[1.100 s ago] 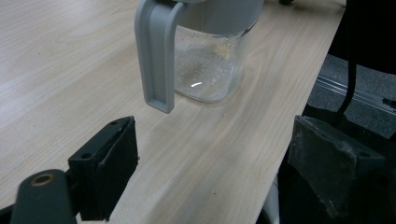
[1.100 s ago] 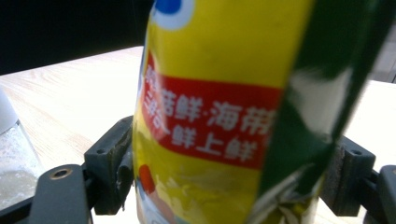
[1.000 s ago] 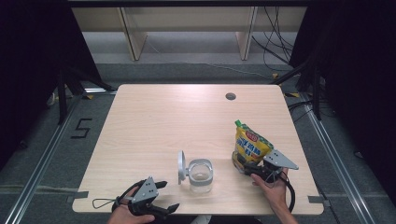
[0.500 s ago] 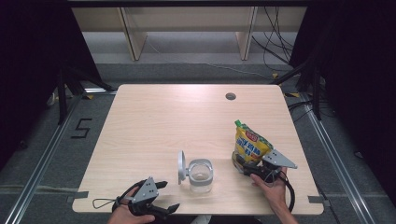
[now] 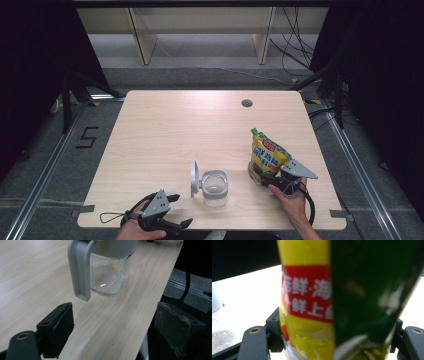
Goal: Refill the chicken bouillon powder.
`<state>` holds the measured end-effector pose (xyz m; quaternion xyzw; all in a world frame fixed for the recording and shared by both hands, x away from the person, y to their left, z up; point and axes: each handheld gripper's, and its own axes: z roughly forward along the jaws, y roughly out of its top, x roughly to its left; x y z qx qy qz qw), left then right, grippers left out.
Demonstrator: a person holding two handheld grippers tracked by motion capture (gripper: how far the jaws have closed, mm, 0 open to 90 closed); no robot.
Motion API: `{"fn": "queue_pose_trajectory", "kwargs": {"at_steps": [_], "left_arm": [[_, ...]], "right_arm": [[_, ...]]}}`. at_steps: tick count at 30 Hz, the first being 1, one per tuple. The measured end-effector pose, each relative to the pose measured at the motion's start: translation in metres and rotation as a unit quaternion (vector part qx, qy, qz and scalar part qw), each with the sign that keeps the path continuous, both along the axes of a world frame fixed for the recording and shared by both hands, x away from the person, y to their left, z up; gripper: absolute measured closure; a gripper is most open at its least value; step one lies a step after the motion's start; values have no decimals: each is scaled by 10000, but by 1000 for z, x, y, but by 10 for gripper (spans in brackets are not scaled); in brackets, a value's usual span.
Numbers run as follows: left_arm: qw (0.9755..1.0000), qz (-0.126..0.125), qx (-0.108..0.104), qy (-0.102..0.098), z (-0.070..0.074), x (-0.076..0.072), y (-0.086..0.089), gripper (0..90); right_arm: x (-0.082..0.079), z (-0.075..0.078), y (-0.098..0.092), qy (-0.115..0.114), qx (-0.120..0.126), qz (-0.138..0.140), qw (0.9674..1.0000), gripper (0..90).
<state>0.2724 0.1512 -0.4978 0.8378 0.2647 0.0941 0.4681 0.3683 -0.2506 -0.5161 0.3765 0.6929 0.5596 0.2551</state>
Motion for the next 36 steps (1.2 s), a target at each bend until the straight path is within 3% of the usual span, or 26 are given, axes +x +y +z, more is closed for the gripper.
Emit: {"fn": "queue_pose_trajectory", "kwargs": {"at_steps": [3,5,6,8,9,10,11,12,14,15,16,18,25,26,29,31,33,34,36], "left_arm": [[10000,-44,39,-54,0,1,0,151],[10000,21,14,-22,0,-1,0,151],[10000,-9,-4,1,0,0,1,152],[9999,-59,71,-115,1,2,3,152],[10000,15,36,-31,1,1,3,152],[10000,39,-62,-5,1,0,2,152],[9999,41,95,-117,1,1,4,152],[9999,53,-87,-22,1,0,2,152],[9998,-29,68,-170,2,2,5,152],[10000,57,-9,-72,2,0,4,152],[10000,50,1,-59,2,0,4,152],[10000,47,-16,-60,1,-1,4,152],[9999,17,31,-121,2,0,6,152],[9998,-34,49,-173,2,1,6,152],[10000,42,12,-62,1,0,5,152],[9999,75,14,-89,1,-1,4,152],[10000,32,31,-74,2,-1,5,152],[10000,37,24,-69,1,0,5,152],[9999,78,29,-86,1,0,5,152]], "right_arm": [[1,1,-1,-41,-147,-10,9999,313],[-1,2,0,-1,-162,-41,9999,322],[-4,3,3,97,-19,-61,9999,326],[-3,5,3,75,-68,-33,9999,333],[-3,6,4,47,-78,-44,9999,337],[-7,7,5,175,-78,-155,9997,341],[-7,8,5,137,-197,-187,9995,343],[-7,11,6,103,-241,-93,9996,362],[-6,10,6,15,-277,-140,9995,370],[-8,13,6,84,-247,-34,9997,373],[-6,14,6,-183,-435,-69,9989,377],[-10,15,8,-76,-490,-210,9985,379],[-15,25,7,-319,-848,-37,9959,401],[-17,27,7,-297,-867,-46,9958,402],[-21,29,7,-321,-864,-121,9957,406],[-24,30,7,-198,-942,-60,9953,407],[-24,32,5,-366,-1063,-68,9936,409],[-27,33,7,-204,-1028,-53,9945,409],[-28,35,7,-381,-1168,-63,9924,410]]}}
